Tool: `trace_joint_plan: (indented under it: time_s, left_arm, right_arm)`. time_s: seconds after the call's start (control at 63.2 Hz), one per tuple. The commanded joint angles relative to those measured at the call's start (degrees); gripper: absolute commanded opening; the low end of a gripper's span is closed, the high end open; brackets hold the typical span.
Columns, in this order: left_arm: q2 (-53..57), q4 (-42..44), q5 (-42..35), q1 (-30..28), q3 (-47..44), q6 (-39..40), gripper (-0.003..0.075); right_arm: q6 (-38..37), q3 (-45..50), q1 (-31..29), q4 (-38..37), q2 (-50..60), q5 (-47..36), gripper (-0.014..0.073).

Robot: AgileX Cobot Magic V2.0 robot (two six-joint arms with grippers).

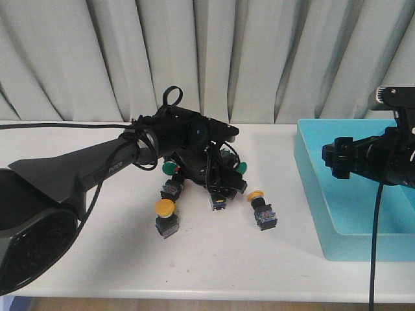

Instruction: Pick red and yellow buttons and place in box

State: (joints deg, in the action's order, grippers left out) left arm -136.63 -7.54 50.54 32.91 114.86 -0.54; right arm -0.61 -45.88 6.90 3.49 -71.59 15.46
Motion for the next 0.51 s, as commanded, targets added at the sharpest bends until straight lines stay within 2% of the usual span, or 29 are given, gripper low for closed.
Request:
trace_joint_plan:
  time_s: [0.0,0.142,0.237,0.491]
  left_arm:
    - [3.86,-0.91,-2.79,0.23,2.01,0.54,0.0586]
    - [3.86,-0.79,-2.65,0.23,2.01,0.54,0.0544]
    - [3.86,-0.85,-2.39,0.23,2.01,0.54,0.0454]
    - [4.94,-0.95,-0.40,0.23,2.01,0.54,0.0024]
  right_arm:
    - [0.61,-2.14,0.16,0.05,1.18,-3.57,0.0614]
    - [0.61,-2.14,0.16,0.05,1.18,-3.64,0.0606]
    - [0.61,-2.14,0.16,0.05,1.18,-3.64,0.0601]
    - [0.61,-2.14,0.16,0.05,1.18,-2.68,0.0590]
